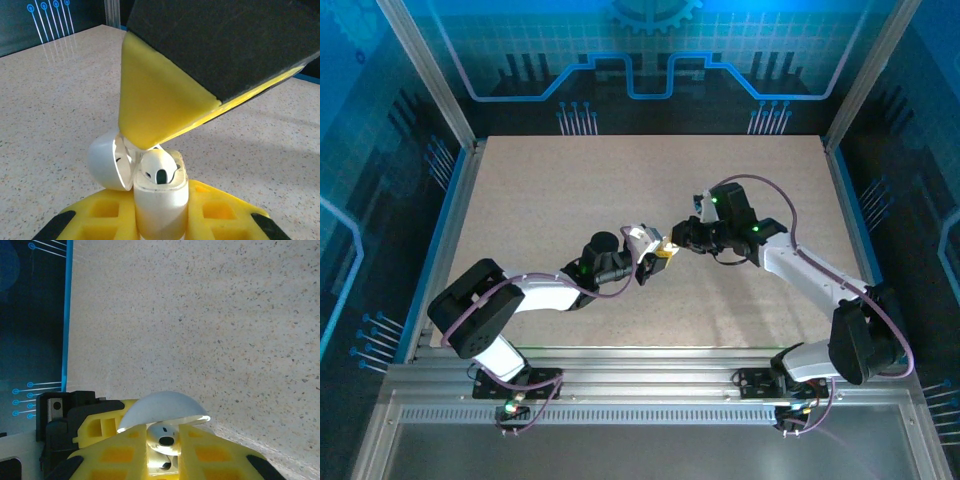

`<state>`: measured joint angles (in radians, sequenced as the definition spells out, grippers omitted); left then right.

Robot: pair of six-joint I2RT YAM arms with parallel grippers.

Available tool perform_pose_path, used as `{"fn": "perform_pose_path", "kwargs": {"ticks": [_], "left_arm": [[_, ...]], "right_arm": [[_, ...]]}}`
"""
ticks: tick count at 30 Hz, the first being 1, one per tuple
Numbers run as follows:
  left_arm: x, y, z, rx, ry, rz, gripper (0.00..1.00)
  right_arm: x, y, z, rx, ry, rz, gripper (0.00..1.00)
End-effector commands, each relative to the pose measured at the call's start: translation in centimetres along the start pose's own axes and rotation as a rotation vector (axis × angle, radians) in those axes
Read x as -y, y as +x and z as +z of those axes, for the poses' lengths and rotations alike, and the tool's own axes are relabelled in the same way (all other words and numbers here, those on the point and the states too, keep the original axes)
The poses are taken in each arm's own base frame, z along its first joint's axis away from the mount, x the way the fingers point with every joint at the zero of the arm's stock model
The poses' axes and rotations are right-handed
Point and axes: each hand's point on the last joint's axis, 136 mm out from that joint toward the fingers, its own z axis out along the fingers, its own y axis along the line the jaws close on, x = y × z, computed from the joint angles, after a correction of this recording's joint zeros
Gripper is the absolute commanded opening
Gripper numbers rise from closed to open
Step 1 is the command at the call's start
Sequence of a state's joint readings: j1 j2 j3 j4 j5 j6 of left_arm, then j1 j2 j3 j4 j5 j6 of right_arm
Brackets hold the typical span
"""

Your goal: Insert the wireless bluetooth earbuds into the charging case

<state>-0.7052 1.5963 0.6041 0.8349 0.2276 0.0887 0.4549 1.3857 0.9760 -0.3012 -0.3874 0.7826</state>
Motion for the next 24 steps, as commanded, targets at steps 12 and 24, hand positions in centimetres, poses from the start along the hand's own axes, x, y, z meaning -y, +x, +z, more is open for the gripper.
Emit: {"fn": "perform_pose_path", "kwargs": {"ticks": [12,24], "left_arm": [[0.6,-3.9,-0.3,0.150,0.010,0.048,0.09],[0.3,-5.0,-0.6,0.233,-0.008,0.047,0.10]], "right_arm": [[0.1,-0.2,-1.6,0.041,-0.042,0.058,0.18],[-1.5,-1.0,-3.2,0.087,-0.142,0.089,0.19]]}}
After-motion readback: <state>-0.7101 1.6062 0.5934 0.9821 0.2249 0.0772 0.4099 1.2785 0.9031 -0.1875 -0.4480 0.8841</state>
